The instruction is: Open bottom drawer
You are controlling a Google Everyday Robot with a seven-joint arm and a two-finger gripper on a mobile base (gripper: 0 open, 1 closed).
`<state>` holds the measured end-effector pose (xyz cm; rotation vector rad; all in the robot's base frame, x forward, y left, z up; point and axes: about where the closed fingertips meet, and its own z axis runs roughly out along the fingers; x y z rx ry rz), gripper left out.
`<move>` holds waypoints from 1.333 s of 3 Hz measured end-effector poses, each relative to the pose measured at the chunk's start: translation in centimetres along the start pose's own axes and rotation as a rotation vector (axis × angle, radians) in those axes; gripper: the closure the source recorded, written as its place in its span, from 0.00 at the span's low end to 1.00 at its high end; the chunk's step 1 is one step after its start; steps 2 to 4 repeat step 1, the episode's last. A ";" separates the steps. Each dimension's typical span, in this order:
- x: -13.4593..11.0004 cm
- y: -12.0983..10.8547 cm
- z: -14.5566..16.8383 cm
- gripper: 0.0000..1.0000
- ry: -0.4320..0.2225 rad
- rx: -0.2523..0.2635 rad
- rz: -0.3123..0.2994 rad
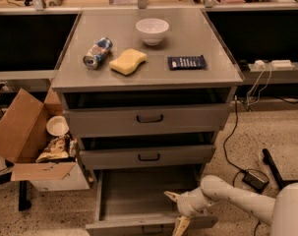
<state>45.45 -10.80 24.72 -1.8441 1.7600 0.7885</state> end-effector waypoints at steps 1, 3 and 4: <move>-4.1 0.4 -2.9 0.00 -0.003 0.037 -0.075; -4.1 0.4 -2.9 0.00 -0.003 0.037 -0.075; -4.1 0.4 -2.9 0.00 -0.003 0.037 -0.075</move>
Offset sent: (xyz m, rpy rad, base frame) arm 0.0000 0.0000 0.0000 0.0000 0.0000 0.0000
